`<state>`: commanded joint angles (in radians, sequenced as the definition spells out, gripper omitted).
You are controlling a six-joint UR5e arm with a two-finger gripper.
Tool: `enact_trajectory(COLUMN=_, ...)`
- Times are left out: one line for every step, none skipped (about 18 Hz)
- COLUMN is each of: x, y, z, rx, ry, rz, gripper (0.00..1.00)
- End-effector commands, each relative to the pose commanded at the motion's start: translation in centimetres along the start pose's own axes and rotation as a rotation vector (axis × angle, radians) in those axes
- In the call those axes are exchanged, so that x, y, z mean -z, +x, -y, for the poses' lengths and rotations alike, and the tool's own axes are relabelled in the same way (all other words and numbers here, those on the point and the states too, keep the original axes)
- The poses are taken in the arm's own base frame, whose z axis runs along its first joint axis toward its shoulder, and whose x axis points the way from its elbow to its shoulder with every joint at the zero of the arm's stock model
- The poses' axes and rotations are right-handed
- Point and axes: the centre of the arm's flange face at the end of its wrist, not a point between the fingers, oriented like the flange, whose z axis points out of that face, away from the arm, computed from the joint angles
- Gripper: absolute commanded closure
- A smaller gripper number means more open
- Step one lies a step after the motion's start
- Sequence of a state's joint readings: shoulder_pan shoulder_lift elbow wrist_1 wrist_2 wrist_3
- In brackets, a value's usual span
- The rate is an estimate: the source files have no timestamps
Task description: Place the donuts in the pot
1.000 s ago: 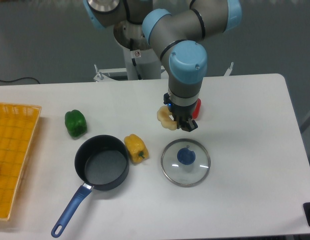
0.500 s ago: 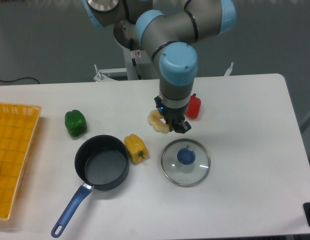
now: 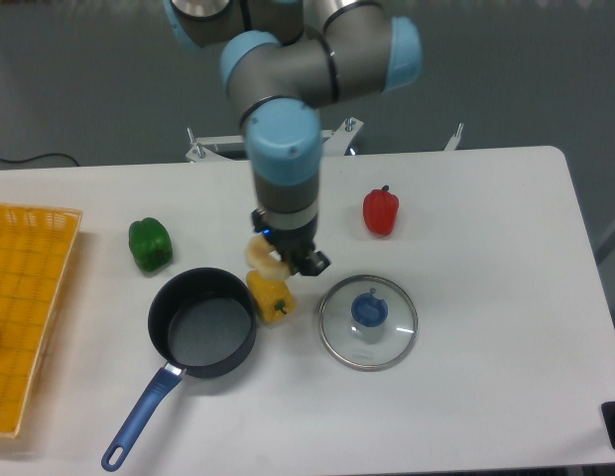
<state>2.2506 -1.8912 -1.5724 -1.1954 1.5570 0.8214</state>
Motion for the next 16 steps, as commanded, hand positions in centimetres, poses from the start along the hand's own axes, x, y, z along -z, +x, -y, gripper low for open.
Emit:
enact_trajectory(x=-0.6, y=0.6, z=1.2, rx=0.034, ry=0.018, rz=0.016, gripper=0.74)
enact_trajectory(x=-1.1, y=1.1, z=2.0, rx=0.055, ry=0.029, rz=0.029, gripper=0.74)
enact_trajectory(x=-1.4, y=1.3, z=2.5, rx=0.069, ry=0.035, rz=0.031, gripper=0.74)
enact_trajectory(x=-1.5, y=1.8, z=2.9, rx=0.074, ry=0.036, rz=0.030, gripper=0.74)
enact_trajectory(x=-1.7, y=2.2, z=3.2, rx=0.075, ry=0.035, rz=0.029, gripper=0.74)
enact_trajectory(x=-1.8, y=2.4, z=3.4, rx=0.089, ry=0.038, rz=0.028, gripper=0.74)
enact_trajectory(x=-2.0, y=2.5, z=3.7, rx=0.100, ry=0.038, rz=0.027, gripper=0.74)
enact_trajectory(x=-2.3, y=3.1, z=4.3, rx=0.092, ry=0.043, rz=0.029, gripper=0.73)
enact_trajectory(x=-2.4, y=3.4, z=4.6, rx=0.086, ry=0.049, rz=0.036, gripper=0.72)
enact_trajectory(x=-2.7, y=3.5, z=4.7, rx=0.083, ry=0.049, rz=0.036, gripper=0.66)
enact_trajectory(x=-2.8, y=3.6, z=4.8, rx=0.078, ry=0.048, rz=0.035, gripper=0.64)
enact_trajectory(x=-3.4, y=4.2, z=5.1, rx=0.066, ry=0.040, rz=0.029, gripper=0.57)
enact_trajectory(x=-3.5, y=4.4, z=5.4, rx=0.062, ry=0.039, rz=0.028, gripper=0.53)
enact_trajectory(x=-3.6, y=4.6, z=5.5, rx=0.055, ry=0.039, rz=0.028, gripper=0.35)
enact_trajectory(x=-3.8, y=4.7, z=5.5, rx=0.049, ry=0.037, rz=0.026, gripper=0.00)
enact_trajectory(x=-3.9, y=4.7, z=5.6, rx=0.049, ry=0.033, rz=0.026, gripper=0.00)
